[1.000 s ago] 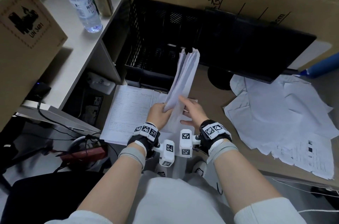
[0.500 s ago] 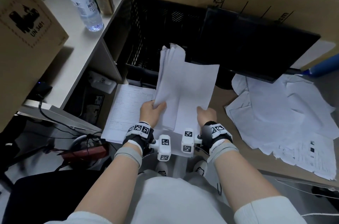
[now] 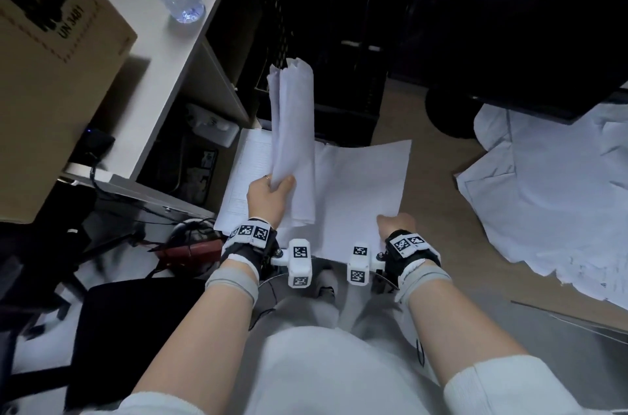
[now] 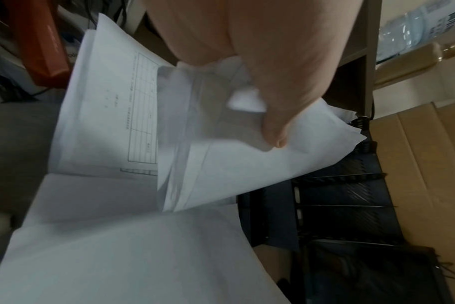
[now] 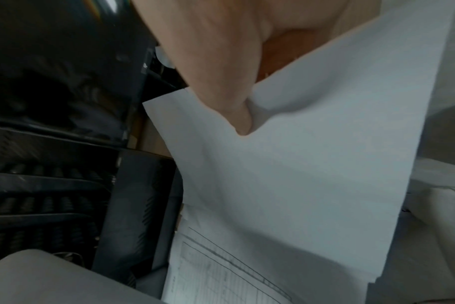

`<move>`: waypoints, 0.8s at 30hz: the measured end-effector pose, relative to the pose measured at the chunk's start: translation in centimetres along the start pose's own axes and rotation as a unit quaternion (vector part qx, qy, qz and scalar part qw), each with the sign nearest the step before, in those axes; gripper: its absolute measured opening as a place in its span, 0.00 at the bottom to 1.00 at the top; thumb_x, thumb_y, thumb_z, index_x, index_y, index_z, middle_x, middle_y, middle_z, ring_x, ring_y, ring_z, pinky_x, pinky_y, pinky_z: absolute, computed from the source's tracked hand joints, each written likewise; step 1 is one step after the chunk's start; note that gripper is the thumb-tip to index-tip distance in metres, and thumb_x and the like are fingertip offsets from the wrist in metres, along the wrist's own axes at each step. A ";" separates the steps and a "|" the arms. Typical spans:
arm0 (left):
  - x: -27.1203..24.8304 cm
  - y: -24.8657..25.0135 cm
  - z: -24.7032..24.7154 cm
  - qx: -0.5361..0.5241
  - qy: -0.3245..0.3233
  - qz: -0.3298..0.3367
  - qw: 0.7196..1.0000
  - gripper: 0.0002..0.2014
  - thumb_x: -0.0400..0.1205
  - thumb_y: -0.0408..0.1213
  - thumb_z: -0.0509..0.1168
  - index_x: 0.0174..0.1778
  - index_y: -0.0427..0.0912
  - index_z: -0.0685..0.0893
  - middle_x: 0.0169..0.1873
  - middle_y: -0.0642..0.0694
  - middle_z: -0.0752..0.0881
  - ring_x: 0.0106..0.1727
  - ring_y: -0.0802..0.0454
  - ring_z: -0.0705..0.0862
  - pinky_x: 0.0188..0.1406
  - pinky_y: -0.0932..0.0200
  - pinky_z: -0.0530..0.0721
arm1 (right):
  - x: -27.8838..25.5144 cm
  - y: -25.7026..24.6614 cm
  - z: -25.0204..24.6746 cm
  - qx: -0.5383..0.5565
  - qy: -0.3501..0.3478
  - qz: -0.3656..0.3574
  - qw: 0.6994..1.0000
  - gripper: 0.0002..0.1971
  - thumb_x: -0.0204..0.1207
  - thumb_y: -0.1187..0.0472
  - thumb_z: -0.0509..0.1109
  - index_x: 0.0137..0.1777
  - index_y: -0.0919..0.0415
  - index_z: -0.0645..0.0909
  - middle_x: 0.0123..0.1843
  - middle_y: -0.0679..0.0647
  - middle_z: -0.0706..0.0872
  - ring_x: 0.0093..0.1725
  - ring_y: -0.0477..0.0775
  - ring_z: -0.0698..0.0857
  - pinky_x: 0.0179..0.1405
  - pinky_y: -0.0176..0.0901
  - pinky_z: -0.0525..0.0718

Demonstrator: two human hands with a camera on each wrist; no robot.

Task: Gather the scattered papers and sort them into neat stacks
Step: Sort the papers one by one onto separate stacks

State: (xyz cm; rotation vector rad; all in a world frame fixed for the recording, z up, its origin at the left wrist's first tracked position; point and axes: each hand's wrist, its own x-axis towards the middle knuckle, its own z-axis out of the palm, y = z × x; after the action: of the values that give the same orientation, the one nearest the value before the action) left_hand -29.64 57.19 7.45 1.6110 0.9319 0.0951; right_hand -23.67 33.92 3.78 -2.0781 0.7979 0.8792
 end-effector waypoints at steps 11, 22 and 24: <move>0.3 -1.5 -1.4 0.044 0.002 -0.013 0.999 0.08 0.81 0.38 0.75 0.36 0.47 0.88 0.37 0.46 0.91 0.43 0.44 0.89 0.54 0.42 0.89 | 1.1 -0.9 2.5 -0.056 0.003 0.021 0.998 0.30 0.78 0.59 0.67 0.77 0.71 0.67 0.72 0.68 0.78 0.68 0.67 0.81 0.62 0.52 0.81; -2.4 -0.3 3.1 0.009 -0.191 -0.048 0.980 0.21 0.92 0.50 0.54 0.44 0.44 0.87 0.30 0.48 0.86 0.32 0.54 0.86 0.40 0.64 0.84 | -2.4 -5.5 2.9 0.071 -0.253 -0.279 0.924 0.37 0.75 0.61 0.77 0.83 0.52 0.66 0.76 0.45 0.77 0.70 0.44 0.79 0.66 0.39 0.78; -2.3 -0.1 3.4 -0.020 -0.191 -0.092 0.977 0.22 0.92 0.51 0.53 0.47 0.45 0.89 0.33 0.48 0.90 0.35 0.54 0.90 0.38 0.62 0.87 | -2.5 -5.2 2.7 0.076 -0.276 -0.265 0.921 0.41 0.75 0.60 0.77 0.86 0.51 0.61 0.78 0.44 0.73 0.71 0.46 0.77 0.69 0.42 0.78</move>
State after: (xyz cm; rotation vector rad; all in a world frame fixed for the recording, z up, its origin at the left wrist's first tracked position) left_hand -29.43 53.07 7.41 1.4328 0.7668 -0.3128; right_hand -22.10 39.51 6.37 -1.6503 -0.0077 0.9791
